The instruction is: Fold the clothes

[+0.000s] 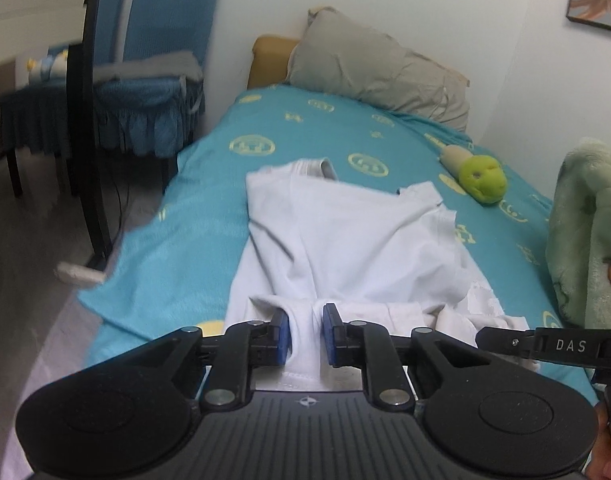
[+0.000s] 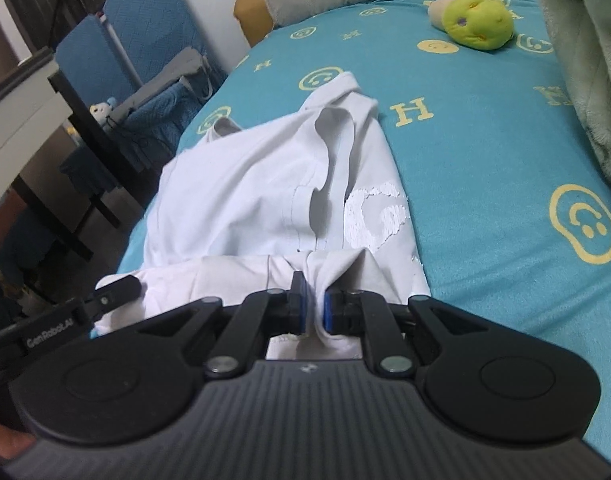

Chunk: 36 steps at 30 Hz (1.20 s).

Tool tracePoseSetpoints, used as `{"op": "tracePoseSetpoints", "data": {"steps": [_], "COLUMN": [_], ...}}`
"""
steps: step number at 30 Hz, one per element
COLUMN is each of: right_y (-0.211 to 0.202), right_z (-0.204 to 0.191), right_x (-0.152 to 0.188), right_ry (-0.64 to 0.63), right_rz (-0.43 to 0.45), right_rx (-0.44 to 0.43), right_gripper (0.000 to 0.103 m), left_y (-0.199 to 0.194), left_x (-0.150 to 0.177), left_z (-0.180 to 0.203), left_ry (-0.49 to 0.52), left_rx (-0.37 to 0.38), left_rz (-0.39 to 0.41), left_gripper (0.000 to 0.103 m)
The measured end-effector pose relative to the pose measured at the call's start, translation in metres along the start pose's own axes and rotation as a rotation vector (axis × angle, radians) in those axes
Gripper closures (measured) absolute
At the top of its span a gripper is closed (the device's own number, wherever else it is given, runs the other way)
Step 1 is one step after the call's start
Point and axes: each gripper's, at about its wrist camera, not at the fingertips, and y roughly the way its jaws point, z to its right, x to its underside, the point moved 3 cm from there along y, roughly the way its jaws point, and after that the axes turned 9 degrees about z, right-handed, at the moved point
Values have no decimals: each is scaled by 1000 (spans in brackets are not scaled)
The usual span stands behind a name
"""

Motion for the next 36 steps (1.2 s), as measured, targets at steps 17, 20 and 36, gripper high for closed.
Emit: {"op": "tracePoseSetpoints", "data": {"steps": [17, 20, 36], "right_y": [-106, -132, -177], "right_z": [-15, -22, -32], "right_x": [-10, -4, 20], "right_ry": [1, -47, -103], "right_rz": [218, 239, 290], "right_rx": [33, 34, 22], "right_gripper": [11, 11, 11], "left_y": [-130, -154, -195], "left_x": [-18, -15, 13], "left_z": [39, 43, 51], "left_ry": [107, 126, 132], "left_rx": [14, 7, 23], "left_rz": [214, 240, 217], "left_gripper": [6, 2, 0]}}
